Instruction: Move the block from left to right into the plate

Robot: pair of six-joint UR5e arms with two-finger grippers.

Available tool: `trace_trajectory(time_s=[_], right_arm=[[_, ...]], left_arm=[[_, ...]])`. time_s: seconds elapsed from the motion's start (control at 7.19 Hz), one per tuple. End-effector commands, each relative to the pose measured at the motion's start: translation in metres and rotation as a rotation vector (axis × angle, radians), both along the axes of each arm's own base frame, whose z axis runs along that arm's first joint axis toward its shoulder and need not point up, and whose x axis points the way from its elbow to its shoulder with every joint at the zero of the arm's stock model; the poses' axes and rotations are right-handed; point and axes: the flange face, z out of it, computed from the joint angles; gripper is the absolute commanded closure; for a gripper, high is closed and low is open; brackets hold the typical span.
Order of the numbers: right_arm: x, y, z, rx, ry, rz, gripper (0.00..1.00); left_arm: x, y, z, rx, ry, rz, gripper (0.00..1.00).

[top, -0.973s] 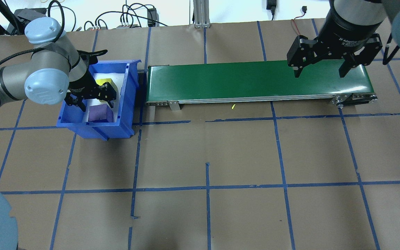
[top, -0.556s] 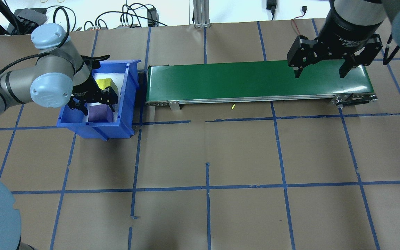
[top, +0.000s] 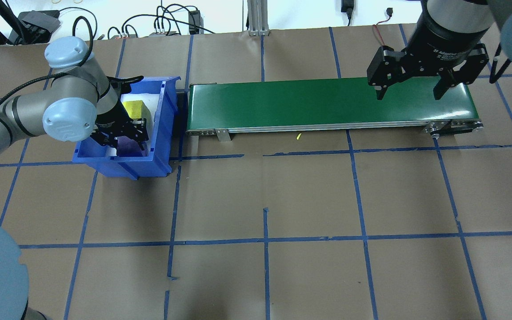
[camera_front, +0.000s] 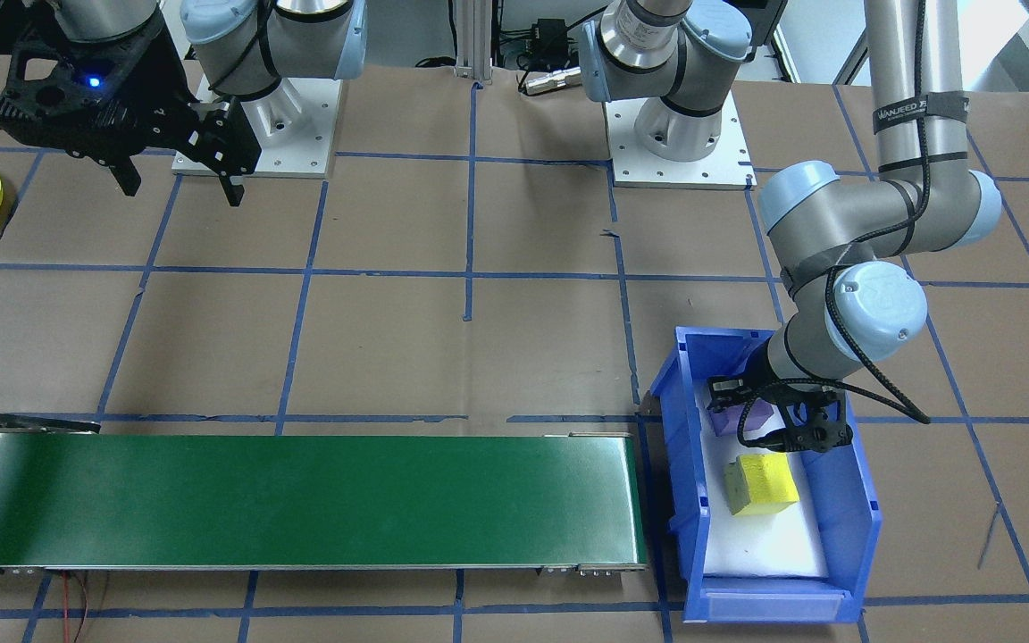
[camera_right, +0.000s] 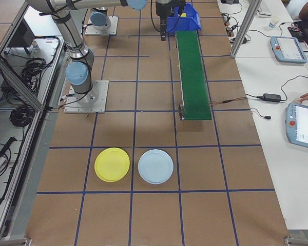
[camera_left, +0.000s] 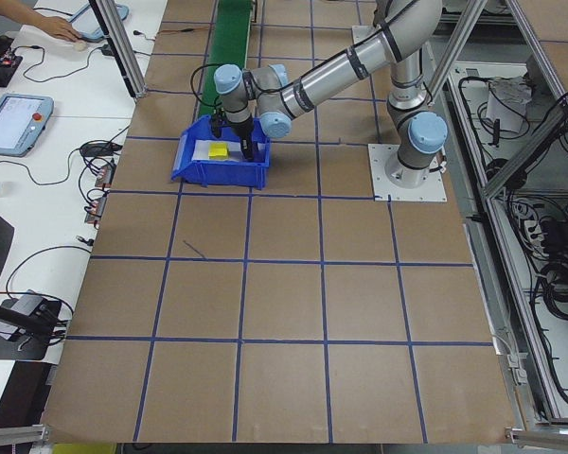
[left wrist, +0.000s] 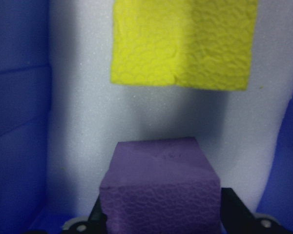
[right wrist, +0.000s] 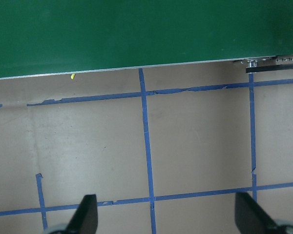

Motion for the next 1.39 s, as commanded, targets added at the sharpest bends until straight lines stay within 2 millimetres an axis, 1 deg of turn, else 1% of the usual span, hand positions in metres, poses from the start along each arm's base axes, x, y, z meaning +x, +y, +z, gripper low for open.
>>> trace_trajectory(time_s=[0.0,0.14,0.28,0.42,0.56,0.7,0.83,0.97,1.11,1.25], right_arm=[[0.002,0.000,-0.001,0.001,-0.003,0.003,0.00],[0.003,0.000,-0.002,0.004,-0.010,0.005,0.00],[0.003,0.000,-0.003,0.005,-0.022,0.003,0.00],[0.003,0.000,-0.003,0.005,-0.023,0.003,0.00],[0.005,0.000,-0.003,0.005,-0.024,0.006,0.00],[0.003,0.000,-0.003,0.007,-0.023,0.003,0.00],[0.004,0.000,-0.003,0.007,-0.023,0.004,0.00],[0.003,0.000,-0.004,0.008,-0.023,0.003,0.00],[0.004,0.000,-0.003,0.007,-0.023,0.004,0.00],[0.003,0.000,-0.004,0.008,-0.023,0.003,0.00]], left_arm=[[0.002,-0.011,0.038,-0.068,-0.014,-0.001,0.67],[0.002,-0.015,0.073,-0.092,-0.014,-0.001,0.67],[-0.006,-0.017,0.108,-0.121,-0.015,-0.014,0.67],[-0.020,-0.019,0.131,-0.168,0.052,-0.017,0.67],[-0.046,-0.021,0.143,-0.209,0.107,-0.046,0.67],[-0.078,-0.023,0.156,-0.237,0.111,-0.069,0.67],[-0.122,-0.020,0.155,-0.232,0.113,-0.069,0.67],[-0.158,-0.020,0.144,-0.229,0.115,-0.113,0.67],[-0.169,-0.032,0.133,-0.254,0.116,-0.131,0.67],[-0.180,-0.038,0.114,-0.237,0.116,-0.152,0.66]])
